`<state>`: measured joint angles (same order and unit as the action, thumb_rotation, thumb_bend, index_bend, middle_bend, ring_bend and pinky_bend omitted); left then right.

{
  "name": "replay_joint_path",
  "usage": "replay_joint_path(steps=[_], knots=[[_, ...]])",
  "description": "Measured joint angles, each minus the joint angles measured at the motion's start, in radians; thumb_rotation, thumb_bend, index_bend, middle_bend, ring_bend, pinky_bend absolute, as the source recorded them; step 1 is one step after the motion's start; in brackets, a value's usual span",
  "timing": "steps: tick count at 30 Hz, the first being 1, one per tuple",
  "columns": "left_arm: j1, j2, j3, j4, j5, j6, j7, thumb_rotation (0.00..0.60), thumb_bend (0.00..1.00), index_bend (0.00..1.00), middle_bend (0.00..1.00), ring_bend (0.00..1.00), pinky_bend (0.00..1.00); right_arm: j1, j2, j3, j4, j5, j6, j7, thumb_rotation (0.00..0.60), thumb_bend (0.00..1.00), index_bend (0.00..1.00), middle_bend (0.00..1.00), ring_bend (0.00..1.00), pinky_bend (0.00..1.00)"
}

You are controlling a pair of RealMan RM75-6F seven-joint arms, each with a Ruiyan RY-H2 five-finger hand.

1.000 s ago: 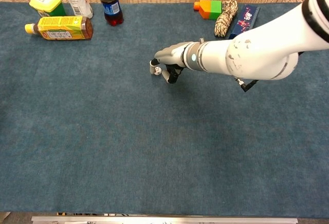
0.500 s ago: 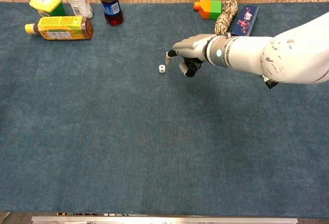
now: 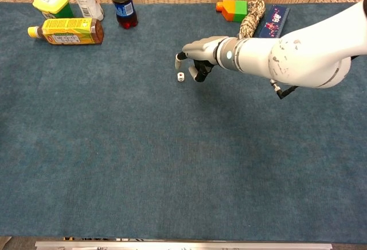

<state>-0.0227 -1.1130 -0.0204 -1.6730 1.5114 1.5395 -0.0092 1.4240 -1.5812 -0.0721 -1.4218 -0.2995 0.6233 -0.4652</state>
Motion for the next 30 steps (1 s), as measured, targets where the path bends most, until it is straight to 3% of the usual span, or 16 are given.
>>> replay_joint_path(steps=[18, 24, 30], knots=[[0.002, 0.0, -0.002, 0.008, -0.006, -0.003, -0.007, 0.6, 0.13, 0.0, 0.0, 0.0, 0.0, -0.004, 0.005, -0.005, -0.026, -0.014, 0.018, -0.02, 0.6, 0.74, 0.21, 1.0, 1.0, 1.0], [-0.001, -0.003, -0.003, 0.009, -0.004, -0.007, -0.003, 0.6, 0.13, 0.0, 0.0, 0.0, 0.0, -0.026, 0.062, -0.038, -0.102, -0.027, 0.064, -0.038, 0.6, 0.74, 0.21, 1.0, 1.0, 1.0], [-0.004, -0.004, -0.002, 0.005, 0.002, -0.009, 0.002, 0.6, 0.13, 0.0, 0.0, 0.0, 0.0, -0.045, 0.065, -0.058, -0.102, -0.018, 0.063, -0.051, 0.6, 0.74, 0.21, 1.0, 1.0, 1.0]])
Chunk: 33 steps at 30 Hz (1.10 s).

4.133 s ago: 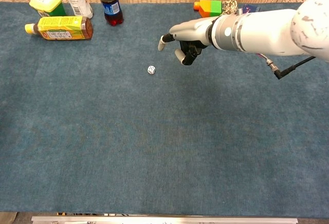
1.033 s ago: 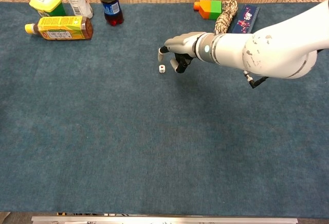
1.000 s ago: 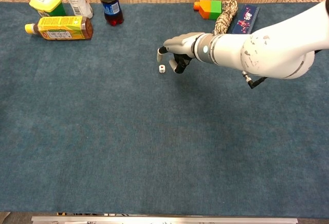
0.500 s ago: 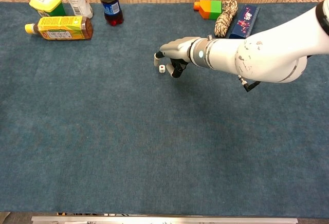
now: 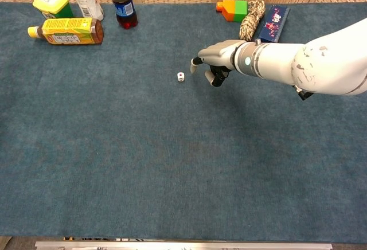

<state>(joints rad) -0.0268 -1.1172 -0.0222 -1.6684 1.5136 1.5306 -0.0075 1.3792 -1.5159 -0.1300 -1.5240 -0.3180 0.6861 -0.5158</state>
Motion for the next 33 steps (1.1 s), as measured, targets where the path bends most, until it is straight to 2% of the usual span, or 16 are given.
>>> replay_joint_path(steps=[20, 33], knots=[[0.006, 0.001, 0.0, 0.002, -0.006, 0.005, -0.004, 0.6, 0.13, 0.0, 0.0, 0.0, 0.0, 0.0, -0.071, 0.033, 0.091, 0.007, -0.054, 0.002, 0.6, 0.74, 0.21, 1.0, 1.0, 1.0], [0.011, 0.004, 0.0, 0.002, -0.007, 0.01, -0.014, 0.6, 0.13, 0.0, 0.0, 0.0, 0.0, 0.005, -0.085, 0.071, 0.1, -0.014, -0.048, 0.011, 0.6, 0.74, 0.21, 1.0, 1.0, 1.0]])
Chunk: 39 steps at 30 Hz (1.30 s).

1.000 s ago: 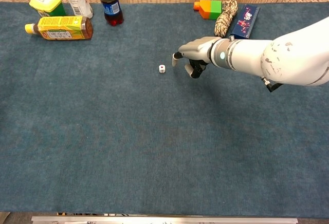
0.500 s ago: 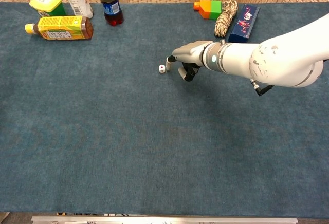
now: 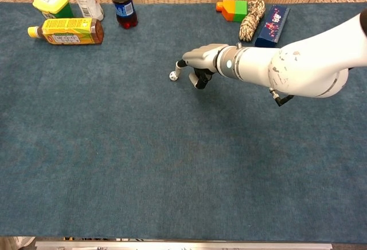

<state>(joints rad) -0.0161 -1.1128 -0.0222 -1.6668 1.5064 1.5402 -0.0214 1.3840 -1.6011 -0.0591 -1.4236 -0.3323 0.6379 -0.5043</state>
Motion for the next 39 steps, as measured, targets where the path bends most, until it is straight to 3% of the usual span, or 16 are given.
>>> replay_joint_path(steps=[11, 19, 23, 28, 30, 32, 35, 38, 39], knots=[[0.003, 0.001, -0.001, 0.002, 0.001, 0.005, -0.008, 0.6, 0.13, 0.0, 0.0, 0.0, 0.0, -0.006, 0.033, 0.013, -0.052, -0.038, 0.023, 0.005, 0.6, 0.74, 0.21, 1.0, 1.0, 1.0], [0.001, -0.002, -0.008, 0.012, -0.001, 0.006, -0.017, 0.6, 0.13, 0.0, 0.0, 0.0, 0.0, -0.108, 0.189, -0.014, -0.239, -0.162, 0.222, 0.026, 0.6, 0.71, 0.21, 0.98, 1.0, 1.0], [-0.004, -0.007, -0.011, 0.016, 0.001, 0.004, -0.011, 0.6, 0.13, 0.0, 0.0, 0.0, 0.0, -0.229, 0.284, -0.04, -0.326, -0.27, 0.38, 0.066, 0.6, 0.6, 0.21, 0.89, 0.99, 1.0], [-0.012, -0.012, -0.016, 0.018, -0.001, -0.002, 0.003, 0.6, 0.13, 0.0, 0.0, 0.0, 0.0, -0.389, 0.378, -0.076, -0.386, -0.4, 0.539, 0.131, 0.6, 0.36, 0.21, 0.7, 0.78, 0.97], [-0.015, -0.016, -0.019, 0.022, -0.004, -0.005, 0.015, 0.6, 0.13, 0.0, 0.0, 0.0, 0.0, -0.456, 0.407, -0.09, -0.396, -0.454, 0.603, 0.164, 0.6, 0.28, 0.21, 0.61, 0.67, 0.86], [-0.02, -0.021, -0.023, 0.024, -0.007, -0.009, 0.022, 0.6, 0.13, 0.0, 0.0, 0.0, 0.0, -0.526, 0.426, -0.103, -0.395, -0.508, 0.67, 0.2, 0.6, 0.22, 0.2, 0.49, 0.52, 0.67], [-0.025, -0.024, -0.024, 0.026, -0.005, -0.013, 0.029, 0.6, 0.13, 0.0, 0.0, 0.0, 0.0, -0.633, 0.443, -0.12, -0.38, -0.58, 0.761, 0.263, 0.6, 0.19, 0.14, 0.34, 0.32, 0.43], [-0.031, -0.031, -0.025, 0.032, -0.003, -0.019, 0.033, 0.6, 0.13, 0.0, 0.0, 0.0, 0.0, -0.74, 0.455, -0.134, -0.353, -0.647, 0.843, 0.331, 0.6, 0.18, 0.08, 0.24, 0.16, 0.26], [-0.032, -0.033, -0.025, 0.032, -0.004, -0.02, 0.035, 0.6, 0.13, 0.0, 0.0, 0.0, 0.0, -0.772, 0.456, -0.137, -0.343, -0.666, 0.868, 0.348, 0.6, 0.18, 0.07, 0.22, 0.14, 0.24]])
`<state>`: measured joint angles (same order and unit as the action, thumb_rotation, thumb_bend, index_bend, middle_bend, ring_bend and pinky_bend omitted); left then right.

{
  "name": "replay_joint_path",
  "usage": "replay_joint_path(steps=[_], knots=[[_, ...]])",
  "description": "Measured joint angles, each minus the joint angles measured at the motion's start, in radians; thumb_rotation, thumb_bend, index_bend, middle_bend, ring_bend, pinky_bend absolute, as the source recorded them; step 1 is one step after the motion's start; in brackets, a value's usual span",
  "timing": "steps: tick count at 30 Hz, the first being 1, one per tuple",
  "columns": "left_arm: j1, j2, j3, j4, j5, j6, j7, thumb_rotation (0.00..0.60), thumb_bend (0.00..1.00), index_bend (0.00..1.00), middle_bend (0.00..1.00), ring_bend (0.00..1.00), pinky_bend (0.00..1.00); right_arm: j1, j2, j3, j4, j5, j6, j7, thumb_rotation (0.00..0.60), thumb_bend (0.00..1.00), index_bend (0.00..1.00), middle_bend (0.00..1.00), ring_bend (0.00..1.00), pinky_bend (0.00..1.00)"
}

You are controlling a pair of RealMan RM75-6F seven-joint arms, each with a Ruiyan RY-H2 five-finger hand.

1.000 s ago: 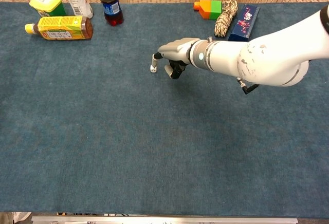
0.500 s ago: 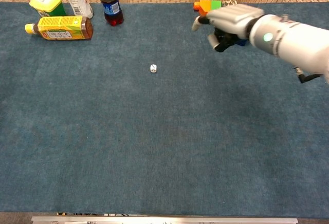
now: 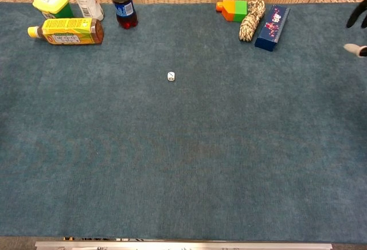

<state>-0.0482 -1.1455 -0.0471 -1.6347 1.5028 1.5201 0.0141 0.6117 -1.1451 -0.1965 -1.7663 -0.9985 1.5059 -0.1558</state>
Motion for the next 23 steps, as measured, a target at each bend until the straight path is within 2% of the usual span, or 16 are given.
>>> replay_joint_path(steps=[5, 8, 13, 17, 23], knots=[[-0.004, -0.005, 0.002, -0.009, 0.01, 0.001, 0.016, 0.6, 0.13, 0.0, 0.0, 0.0, 0.0, -0.168, -0.001, -0.008, 0.061, -0.099, 0.141, 0.072, 0.6, 0.18, 0.05, 0.17, 0.09, 0.19], [-0.004, -0.007, 0.005, -0.016, 0.02, 0.007, 0.026, 0.6, 0.13, 0.0, 0.0, 0.0, 0.0, -0.241, 0.002, -0.011, 0.08, -0.144, 0.182, 0.094, 0.6, 0.18, 0.05, 0.17, 0.08, 0.17], [0.0, -0.009, 0.011, -0.021, 0.03, 0.016, 0.032, 0.6, 0.13, 0.0, 0.0, 0.0, 0.0, -0.303, 0.021, -0.015, 0.082, -0.185, 0.195, 0.089, 0.6, 0.16, 0.04, 0.12, 0.04, 0.1], [0.007, -0.013, 0.019, -0.025, 0.043, 0.03, 0.038, 0.6, 0.13, 0.0, 0.0, 0.0, 0.0, -0.341, 0.045, -0.018, 0.058, -0.227, 0.178, 0.081, 0.6, 0.16, 0.04, 0.12, 0.04, 0.09], [0.008, -0.012, 0.021, -0.024, 0.045, 0.031, 0.038, 0.6, 0.13, 0.0, 0.0, 0.0, 0.0, -0.374, 0.047, 0.013, 0.049, -0.274, 0.143, 0.082, 0.6, 0.16, 0.04, 0.12, 0.04, 0.09]])
